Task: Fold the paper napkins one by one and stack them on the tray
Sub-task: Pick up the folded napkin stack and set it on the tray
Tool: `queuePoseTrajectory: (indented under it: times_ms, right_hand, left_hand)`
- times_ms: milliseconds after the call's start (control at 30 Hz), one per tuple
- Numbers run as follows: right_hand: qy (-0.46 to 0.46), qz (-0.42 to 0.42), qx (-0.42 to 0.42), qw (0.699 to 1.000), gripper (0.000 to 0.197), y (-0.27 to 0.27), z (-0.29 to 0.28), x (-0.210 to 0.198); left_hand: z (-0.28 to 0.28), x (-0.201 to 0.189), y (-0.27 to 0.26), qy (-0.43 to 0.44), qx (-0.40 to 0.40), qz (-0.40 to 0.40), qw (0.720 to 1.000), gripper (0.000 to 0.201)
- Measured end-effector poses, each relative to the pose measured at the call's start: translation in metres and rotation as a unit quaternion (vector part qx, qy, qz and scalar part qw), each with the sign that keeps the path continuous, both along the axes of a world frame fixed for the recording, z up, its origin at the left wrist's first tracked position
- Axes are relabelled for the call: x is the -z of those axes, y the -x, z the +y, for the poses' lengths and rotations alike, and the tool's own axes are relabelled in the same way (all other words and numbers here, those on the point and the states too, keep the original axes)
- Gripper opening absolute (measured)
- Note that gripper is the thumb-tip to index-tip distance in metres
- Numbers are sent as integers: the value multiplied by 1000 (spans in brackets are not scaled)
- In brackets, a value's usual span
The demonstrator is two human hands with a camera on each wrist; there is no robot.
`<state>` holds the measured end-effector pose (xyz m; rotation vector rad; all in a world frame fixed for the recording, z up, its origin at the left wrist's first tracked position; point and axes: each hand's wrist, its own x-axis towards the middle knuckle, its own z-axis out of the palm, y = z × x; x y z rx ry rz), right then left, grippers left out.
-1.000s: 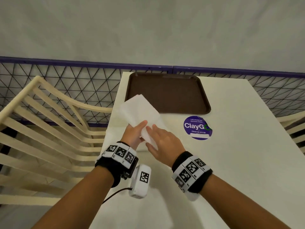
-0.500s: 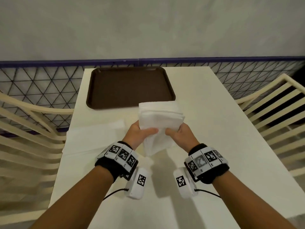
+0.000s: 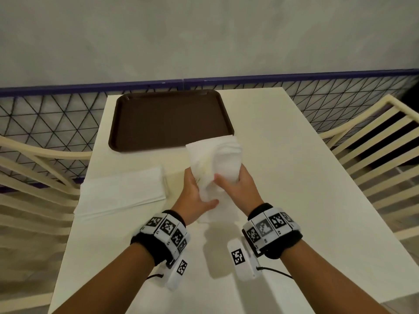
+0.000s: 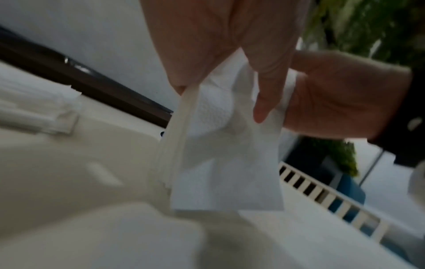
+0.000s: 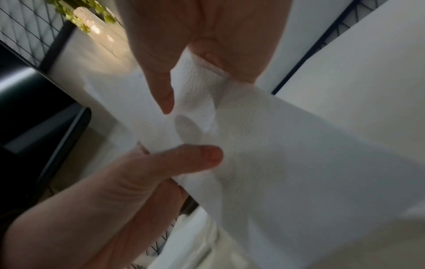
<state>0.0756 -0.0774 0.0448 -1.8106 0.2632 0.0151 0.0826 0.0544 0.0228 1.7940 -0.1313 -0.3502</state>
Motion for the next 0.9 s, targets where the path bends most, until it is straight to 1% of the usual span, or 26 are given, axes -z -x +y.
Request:
queuePoseTrajectory:
  times_ms: [67,100,167,233,300,367,433,467,533,567,600,633,667,733,767,800,833,867,900]
  right_hand:
    - [3,15,-2,1000,51,0,2,5]
    - [9,17,-3,1000,49,0,1,6]
    - [1,18,1,1000,42,-1,-5,3]
    - [-26,17,1,1000,34,-3,-15,-5]
    - [-50,8,-4,999,33,-8,-25,-19]
    - [-67,4,-8,998,31,-14,-38,-35]
    - [-70,21,-54,996,24,-16,-51,-50]
    - [-55,45,-93,993,23,-16,-57,-54]
    - [26,107,-183,977,20,-15,-62,-54]
    - [77,126,-216,965,17,-14,-63,-49]
    - [115,130,-231,957,12,-12,-63,-44]
    - [130,127,-228,957,8,-11,-64,-37]
    - [124,122,-214,961,9,-9,-67,-31]
    - [74,114,-171,976,21,-5,-77,-16]
    - [51,111,-151,981,27,-2,-82,-10]
    - [31,106,-133,985,30,1,-85,-3]
    - [13,101,-118,988,33,5,-88,3]
    - [-5,96,-103,990,35,8,-90,8]
    - [-23,92,-90,991,35,11,-92,13]
  left_hand:
    - [2,2,-1,-61,17,-23,998,65]
    - [3,2,-3,-81,12,-26,996,62]
    - [7,-4,-7,-97,-4,-29,995,56]
    - [9,-13,-12,-97,9,-40,994,52]
    - [9,-24,-16,-115,49,-53,991,50]
    - [11,-35,-22,-151,98,-42,983,50]
    - [17,-42,-29,-179,142,-13,973,46]
    - [20,-43,-31,-181,158,1,971,40]
    - [24,-41,-35,-185,180,18,966,31]
    - [26,-38,-37,-203,189,19,961,28]
    - [28,-35,-37,-232,197,22,952,26]
    - [30,-32,-37,-263,202,32,943,28]
    - [34,-28,-35,-288,207,49,934,29]
    - [44,-18,-32,-314,215,73,922,25]
    - [51,-13,-29,-315,204,70,924,19]
    - [56,-8,-26,-298,174,60,937,15]
    - [60,-3,-21,-256,129,53,956,15]
    - [62,2,-15,-194,77,46,977,18]
    - [62,5,-9,-124,31,37,991,22]
